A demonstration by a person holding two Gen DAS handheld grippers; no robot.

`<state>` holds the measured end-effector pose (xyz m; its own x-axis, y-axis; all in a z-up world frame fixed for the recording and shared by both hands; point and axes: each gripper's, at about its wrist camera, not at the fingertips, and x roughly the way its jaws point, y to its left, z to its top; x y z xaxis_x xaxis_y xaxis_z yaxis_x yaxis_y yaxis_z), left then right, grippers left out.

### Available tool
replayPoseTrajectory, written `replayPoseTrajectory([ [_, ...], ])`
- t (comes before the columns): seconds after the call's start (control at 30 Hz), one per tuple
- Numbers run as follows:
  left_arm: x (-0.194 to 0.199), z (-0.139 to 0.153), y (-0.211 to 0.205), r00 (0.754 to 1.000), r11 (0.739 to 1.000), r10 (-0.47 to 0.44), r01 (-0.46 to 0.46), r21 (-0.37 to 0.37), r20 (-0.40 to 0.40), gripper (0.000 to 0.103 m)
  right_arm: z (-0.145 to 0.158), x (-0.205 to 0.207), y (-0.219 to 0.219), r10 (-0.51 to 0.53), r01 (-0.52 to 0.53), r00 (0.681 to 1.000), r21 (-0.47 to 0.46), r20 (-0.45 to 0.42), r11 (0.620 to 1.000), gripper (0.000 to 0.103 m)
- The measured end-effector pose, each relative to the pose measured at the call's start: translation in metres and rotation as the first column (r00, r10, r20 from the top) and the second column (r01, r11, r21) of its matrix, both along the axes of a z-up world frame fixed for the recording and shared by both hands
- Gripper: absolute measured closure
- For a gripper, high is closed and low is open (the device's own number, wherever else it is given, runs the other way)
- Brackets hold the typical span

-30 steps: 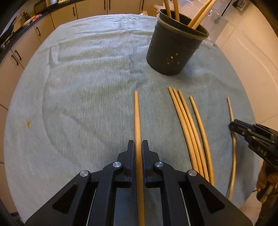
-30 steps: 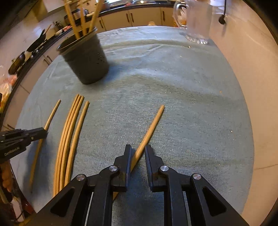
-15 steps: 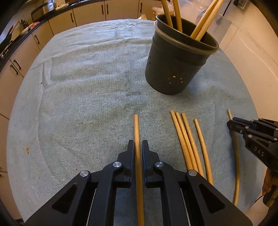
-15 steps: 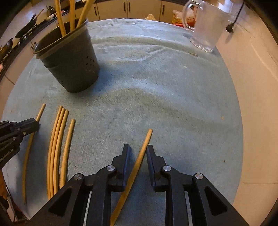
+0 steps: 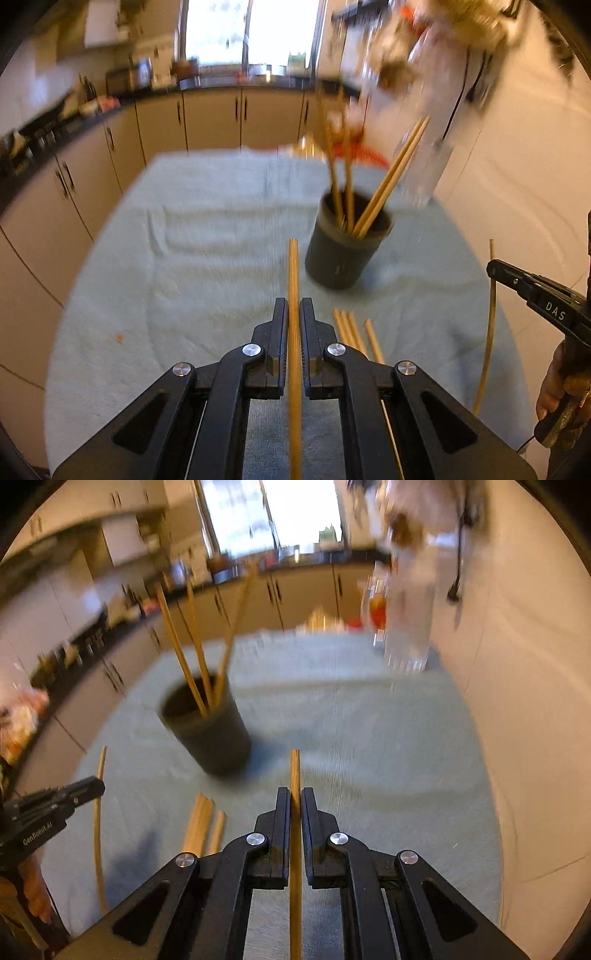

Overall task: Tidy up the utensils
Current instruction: 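Lift both held chopsticks and carry them over the grey holder cup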

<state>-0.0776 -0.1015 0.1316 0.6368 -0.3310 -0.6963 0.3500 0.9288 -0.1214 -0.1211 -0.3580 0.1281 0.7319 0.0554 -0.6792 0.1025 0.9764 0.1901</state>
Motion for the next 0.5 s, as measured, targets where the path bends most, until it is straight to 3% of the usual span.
replayPoseTrajectory([
  [0.1,-0.022,0.023,0.008,0.995,1.0,0.019,-0.017,-0.022,0.1,0.097,0.028,-0.033,-0.001,-0.028,0.031,0.99,-0.018,0.139,0.999,0.097],
  [0.17,-0.032,0.027,0.009,0.991,0.999,0.027,-0.024,-0.03,0.129,0.097,0.036,-0.045,-0.002,-0.035,0.041,0.982,-0.03,0.188,0.999,0.097],
  [0.5,-0.094,0.032,0.016,0.971,1.0,0.006,-0.009,0.009,0.238,0.097,0.051,-0.099,0.017,-0.013,0.033,0.966,-0.071,0.257,0.997,0.097],
])
